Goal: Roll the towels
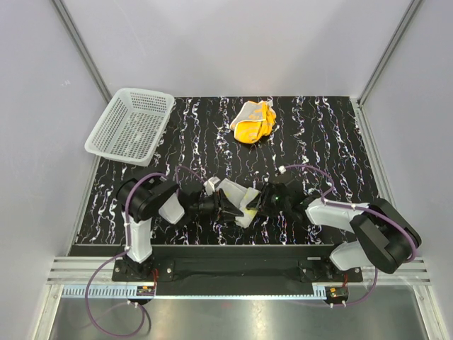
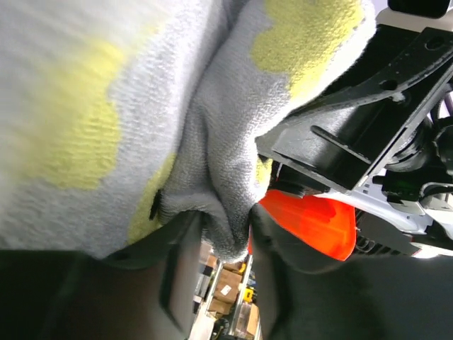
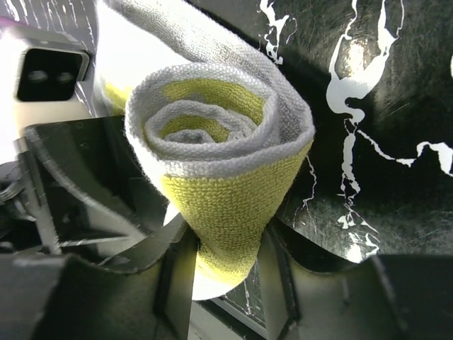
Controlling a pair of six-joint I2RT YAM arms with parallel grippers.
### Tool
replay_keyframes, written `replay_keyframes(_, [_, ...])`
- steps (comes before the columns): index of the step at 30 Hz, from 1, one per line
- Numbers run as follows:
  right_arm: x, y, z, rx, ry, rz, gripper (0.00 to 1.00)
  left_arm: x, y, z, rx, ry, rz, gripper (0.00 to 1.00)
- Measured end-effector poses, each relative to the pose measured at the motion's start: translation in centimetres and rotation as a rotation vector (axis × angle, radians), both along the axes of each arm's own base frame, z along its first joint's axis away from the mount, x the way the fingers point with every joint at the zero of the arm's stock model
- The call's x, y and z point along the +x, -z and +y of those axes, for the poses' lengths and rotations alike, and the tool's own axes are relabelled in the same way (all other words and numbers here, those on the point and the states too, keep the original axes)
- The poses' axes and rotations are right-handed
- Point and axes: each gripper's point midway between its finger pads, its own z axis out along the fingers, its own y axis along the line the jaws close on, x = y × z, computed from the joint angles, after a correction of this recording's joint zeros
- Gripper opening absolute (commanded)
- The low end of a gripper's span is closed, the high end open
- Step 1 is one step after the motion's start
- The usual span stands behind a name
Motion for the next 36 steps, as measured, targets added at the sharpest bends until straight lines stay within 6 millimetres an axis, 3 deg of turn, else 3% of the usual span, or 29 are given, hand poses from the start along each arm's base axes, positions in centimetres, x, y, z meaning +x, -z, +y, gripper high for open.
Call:
replay_keyframes(7, [-0.1,-0.3,-0.4,-0.055,0.013,0.042,0.40,0.8,-1.2,0.5,0.121,0.020,-0.136,0.50])
replay_keyframes(15, [-0.4,-1.0,-1.3,-0.147,0.032,0.123,0.39,3.7,-4.4,2.7,0.458,-0.030,-0.498,0.52])
replay_keyframes(17, [-0.5,-1.2,-1.4,-0.164,0.033,0.141,0.39,3.1,-5.4,2.6,0.540,-0.017,-0.622,0.52])
replay_keyframes(21, [-0.7,-0.8,-1.6,-0.195,0.031,0.179,0.39,-0.2,-7.4,0.8,0.617,0.066,-0.878,0.56])
replay_keyframes(26, [-0.9,0.0,-1.7,-0.221,0.029,0.214,0.38,-3.1,-6.5,-0.2,0.720,0.153,-1.067,0.59])
replay_keyframes(36, [-1.0,0.2,-1.7,-0.226,0.028,0.223,0.38,-4.5,-2.5,-3.2,0.884,0.308,-1.203,0.70])
